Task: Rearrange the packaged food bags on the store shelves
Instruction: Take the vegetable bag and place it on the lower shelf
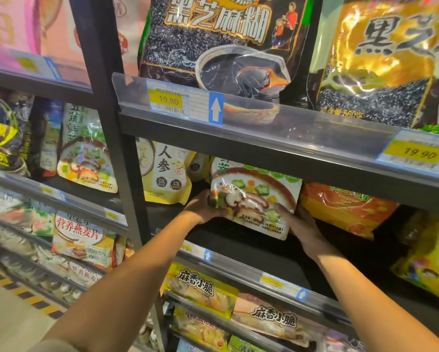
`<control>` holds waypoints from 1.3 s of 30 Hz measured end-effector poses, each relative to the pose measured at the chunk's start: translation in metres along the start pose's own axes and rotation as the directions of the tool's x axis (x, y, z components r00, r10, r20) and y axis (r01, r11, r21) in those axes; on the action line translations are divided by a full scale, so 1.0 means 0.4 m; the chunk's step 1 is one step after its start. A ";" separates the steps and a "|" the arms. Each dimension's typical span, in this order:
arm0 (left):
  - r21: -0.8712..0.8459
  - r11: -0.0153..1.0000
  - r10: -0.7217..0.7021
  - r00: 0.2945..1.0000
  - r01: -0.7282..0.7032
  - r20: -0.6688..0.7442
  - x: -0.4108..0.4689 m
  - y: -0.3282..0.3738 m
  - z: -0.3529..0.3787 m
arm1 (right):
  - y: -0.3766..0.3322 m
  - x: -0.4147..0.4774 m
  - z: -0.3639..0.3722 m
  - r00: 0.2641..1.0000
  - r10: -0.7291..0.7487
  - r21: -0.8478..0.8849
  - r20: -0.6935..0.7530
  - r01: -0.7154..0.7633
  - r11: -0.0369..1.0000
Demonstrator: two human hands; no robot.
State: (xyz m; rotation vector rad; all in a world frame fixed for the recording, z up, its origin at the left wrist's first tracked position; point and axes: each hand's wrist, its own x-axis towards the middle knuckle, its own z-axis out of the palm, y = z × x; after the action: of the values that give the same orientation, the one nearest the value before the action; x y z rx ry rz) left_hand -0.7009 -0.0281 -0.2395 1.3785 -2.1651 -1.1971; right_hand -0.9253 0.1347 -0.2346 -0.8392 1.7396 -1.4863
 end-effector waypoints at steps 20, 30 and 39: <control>-0.265 0.962 0.054 0.998 -0.064 -0.042 -0.191 -0.036 -0.060 | -0.033 -0.170 -0.002 0.996 0.089 0.017 -0.009 -0.089 0.996; -0.307 0.946 0.126 0.991 -0.105 0.051 -0.382 -0.079 -0.098 | 0.005 -0.342 0.007 0.991 0.130 -0.057 0.022 -0.128 0.990; -0.535 0.845 0.067 0.995 -0.018 0.072 -0.592 -0.162 -0.131 | 0.027 -0.619 0.102 0.997 0.061 0.062 0.049 -0.064 0.996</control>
State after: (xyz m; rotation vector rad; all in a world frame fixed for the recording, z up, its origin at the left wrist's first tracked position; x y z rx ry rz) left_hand -0.5129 0.1371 -0.2184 1.0400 -1.6987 -1.7037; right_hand -0.7547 0.3189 -0.2267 -0.7745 1.6604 -1.4610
